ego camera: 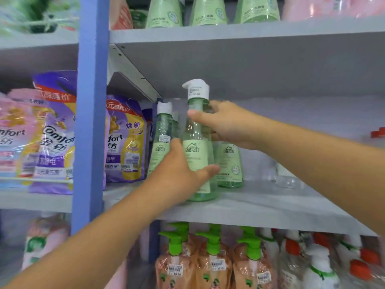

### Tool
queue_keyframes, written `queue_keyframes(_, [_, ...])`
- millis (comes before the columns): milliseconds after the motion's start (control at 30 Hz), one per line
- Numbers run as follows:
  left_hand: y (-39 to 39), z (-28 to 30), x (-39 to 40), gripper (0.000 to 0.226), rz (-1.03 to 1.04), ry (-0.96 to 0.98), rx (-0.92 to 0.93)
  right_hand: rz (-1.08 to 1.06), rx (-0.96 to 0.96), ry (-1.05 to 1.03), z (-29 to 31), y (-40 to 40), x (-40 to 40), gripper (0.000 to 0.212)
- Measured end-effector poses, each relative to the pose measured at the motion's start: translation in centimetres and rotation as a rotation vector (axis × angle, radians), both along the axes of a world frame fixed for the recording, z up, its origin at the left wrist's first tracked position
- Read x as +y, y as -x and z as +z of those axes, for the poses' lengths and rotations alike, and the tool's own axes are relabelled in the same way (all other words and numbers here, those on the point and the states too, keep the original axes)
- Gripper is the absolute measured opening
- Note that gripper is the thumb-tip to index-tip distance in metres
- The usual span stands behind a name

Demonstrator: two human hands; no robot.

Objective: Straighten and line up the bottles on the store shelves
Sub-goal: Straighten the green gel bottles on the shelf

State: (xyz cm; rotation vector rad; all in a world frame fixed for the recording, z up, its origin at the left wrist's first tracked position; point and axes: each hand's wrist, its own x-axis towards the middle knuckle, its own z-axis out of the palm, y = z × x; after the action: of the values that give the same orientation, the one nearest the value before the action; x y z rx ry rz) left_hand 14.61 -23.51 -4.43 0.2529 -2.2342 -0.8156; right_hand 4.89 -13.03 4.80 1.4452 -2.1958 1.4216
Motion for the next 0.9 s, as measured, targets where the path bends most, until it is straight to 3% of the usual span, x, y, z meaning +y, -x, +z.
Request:
queue_keyframes(100, [-1.7,1.0,-2.4,0.074,0.08,-0.01,-0.064,-0.078,0.067,-0.004,0.6,1.1,0.1,0.049])
queue_keyframes(200, [-2.5,1.3,-4.1,0.074,0.135,-0.041,-0.106,-0.353,0.139,0.06,1.9,4.2,1.6,0.035])
queue_keyframes(300, [-2.8,1.3,-4.9,0.075,0.149,-0.076,-0.11,-0.545,0.079,-0.078,2.1,7.1,3.3,0.043])
queue_keyframes(433, [-2.2,1.3,-5.5,0.078,0.169,-0.107,-0.096,-0.344,-0.152,-0.221,0.3,9.6,3.2,0.051])
queue_keyframes(567, [-1.5,1.1,-6.1,0.072,0.174,-0.131,-0.049,-0.17,-0.151,-0.141,-2.3,10.8,2.6,0.03])
queue_keyframes(700, [-0.9,1.1,-6.5,0.079,0.167,-0.138,-0.018,-0.179,-0.101,-0.064,-3.1,11.2,2.5,0.023])
queue_keyframes(900, [-0.4,-0.6,-6.8,0.067,0.212,-0.096,0.056,-0.214,-0.093,-0.025,-3.4,11.2,2.2,0.026])
